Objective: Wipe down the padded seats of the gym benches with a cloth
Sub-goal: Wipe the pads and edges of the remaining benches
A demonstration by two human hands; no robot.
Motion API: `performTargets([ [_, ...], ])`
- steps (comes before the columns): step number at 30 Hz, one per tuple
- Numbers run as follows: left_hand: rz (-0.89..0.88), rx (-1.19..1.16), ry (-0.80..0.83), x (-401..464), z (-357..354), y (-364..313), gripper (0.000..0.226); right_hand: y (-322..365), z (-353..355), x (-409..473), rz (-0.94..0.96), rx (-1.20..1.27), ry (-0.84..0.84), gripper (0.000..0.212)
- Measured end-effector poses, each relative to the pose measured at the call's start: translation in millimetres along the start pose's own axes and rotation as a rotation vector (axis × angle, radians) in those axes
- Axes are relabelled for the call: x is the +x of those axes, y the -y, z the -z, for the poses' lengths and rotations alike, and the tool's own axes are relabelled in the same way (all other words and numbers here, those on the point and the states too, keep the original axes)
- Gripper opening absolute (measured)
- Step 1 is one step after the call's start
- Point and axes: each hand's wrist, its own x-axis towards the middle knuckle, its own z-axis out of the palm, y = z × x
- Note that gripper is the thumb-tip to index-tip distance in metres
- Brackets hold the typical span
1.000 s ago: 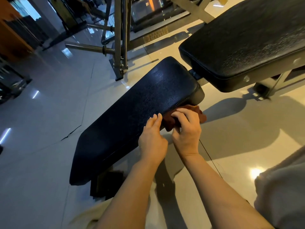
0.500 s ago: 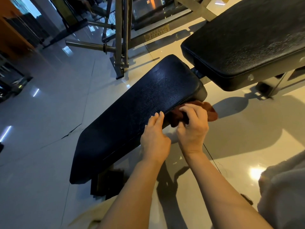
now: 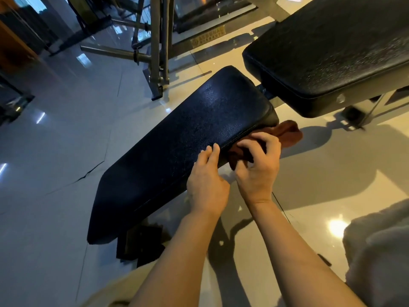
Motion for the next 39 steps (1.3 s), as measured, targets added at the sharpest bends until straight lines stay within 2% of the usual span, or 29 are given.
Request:
performTargets([
  [3, -0.034, 0.012, 0.001, 1.7, 5.1, 1.0, 0.068, 4.8, -8.7, -11.5, -0.054, 0.04, 0.043, 0.022],
  [5, -0.051, 0.026, 0.005, 3.0, 7.6, 2.2, 0.066, 3.7, -13.8, -26.7, -0.034, 0.063, 0.155, 0.011],
  [8, -0.052, 0.031, -0.001, 2.2, 7.8, 3.6, 0.063, 1.6, -8.7, -38.4, 0.001, 0.085, 0.294, 0.015],
  [10, -0.049, 0.022, -0.007, 2.4, 6.9, 2.3, 0.063, 4.7, -0.3, -27.7, 0.042, 0.072, 0.228, 0.012],
  [13, -0.046, 0.007, -0.025, 3.4, 6.3, 0.9, 0.065, 9.0, 7.9, 2.2, 0.039, 0.059, 0.043, 0.017],
  [15, -0.043, 0.012, -0.025, 2.9, 6.3, 0.9, 0.066, 8.3, 6.1, 8.9, 0.014, 0.054, 0.049, 0.019],
  [19, -0.036, 0.016, 0.002, 3.0, 7.2, 1.9, 0.066, -0.5, -2.9, -22.3, -0.063, 0.015, 0.246, 0.014],
  [22, -0.017, 0.021, 0.01, 2.3, 6.8, 0.7, 0.069, -7.6, 0.1, -44.6, -0.126, 0.021, 0.386, 0.026],
  [26, -0.041, 0.0, -0.024, 2.8, 5.2, 0.2, 0.07, 0.1, 9.8, -26.3, -0.053, -0.002, 0.151, 0.022],
  [28, -0.048, 0.009, -0.043, 3.4, 4.5, 1.2, 0.071, 6.2, 8.8, -9.3, -0.032, 0.025, 0.066, 0.03],
  [31, -0.062, 0.025, -0.046, 4.2, 4.1, 2.4, 0.07, 2.7, 2.6, -5.9, -0.048, 0.045, 0.082, 0.042],
  [35, -0.064, 0.025, -0.032, 5.1, 5.5, 2.1, 0.071, -14.5, 1.6, -21.4, -0.126, 0.036, 0.198, 0.031],
  [39, -0.062, 0.019, -0.037, 4.4, 4.9, 1.1, 0.071, 0.9, 13.7, -14.4, -0.064, 0.052, 0.074, 0.022],
])
